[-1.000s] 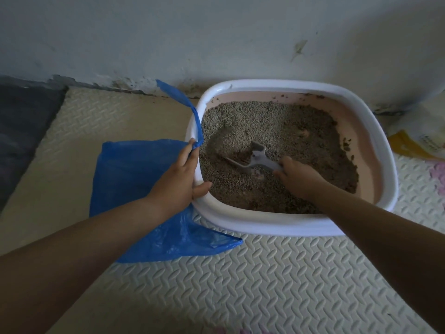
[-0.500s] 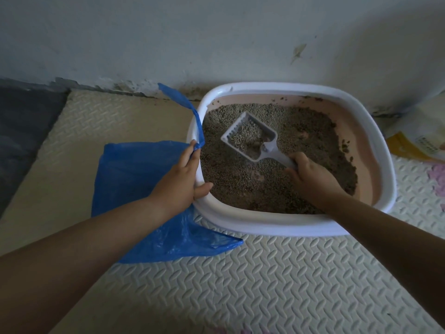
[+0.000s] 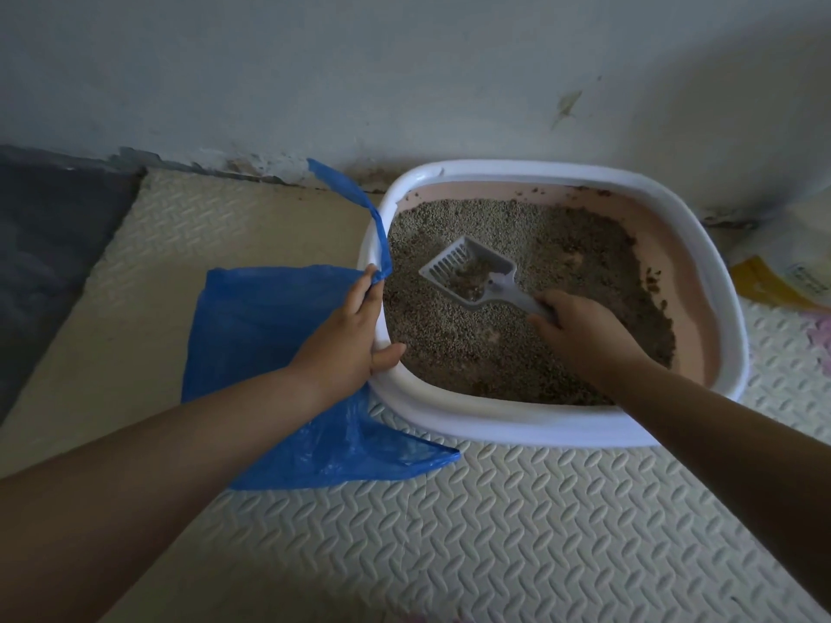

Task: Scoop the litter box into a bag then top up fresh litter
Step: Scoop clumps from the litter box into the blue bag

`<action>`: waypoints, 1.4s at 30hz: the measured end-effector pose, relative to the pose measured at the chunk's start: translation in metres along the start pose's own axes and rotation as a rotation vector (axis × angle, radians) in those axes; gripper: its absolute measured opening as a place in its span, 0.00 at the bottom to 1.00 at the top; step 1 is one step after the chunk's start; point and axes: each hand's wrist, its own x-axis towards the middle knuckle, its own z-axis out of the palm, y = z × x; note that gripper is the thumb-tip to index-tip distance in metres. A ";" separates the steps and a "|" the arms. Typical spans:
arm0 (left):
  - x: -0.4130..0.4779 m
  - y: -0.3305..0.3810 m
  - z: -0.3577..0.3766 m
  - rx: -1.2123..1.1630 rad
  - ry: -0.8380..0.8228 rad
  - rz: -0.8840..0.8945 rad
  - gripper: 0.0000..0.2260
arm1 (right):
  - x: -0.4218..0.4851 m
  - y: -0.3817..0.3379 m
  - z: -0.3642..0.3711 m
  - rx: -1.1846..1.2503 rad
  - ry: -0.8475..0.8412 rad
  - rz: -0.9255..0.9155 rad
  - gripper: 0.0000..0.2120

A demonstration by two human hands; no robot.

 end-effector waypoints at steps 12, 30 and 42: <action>0.003 -0.006 0.005 -0.001 0.058 0.044 0.38 | 0.059 -0.023 -0.004 -0.133 -0.091 0.212 0.10; 0.004 -0.005 0.007 0.026 0.069 0.040 0.39 | 0.068 -0.029 0.045 0.182 0.101 0.170 0.11; 0.002 -0.003 0.003 0.021 0.025 0.002 0.38 | 0.000 0.028 -0.002 0.205 0.096 0.081 0.10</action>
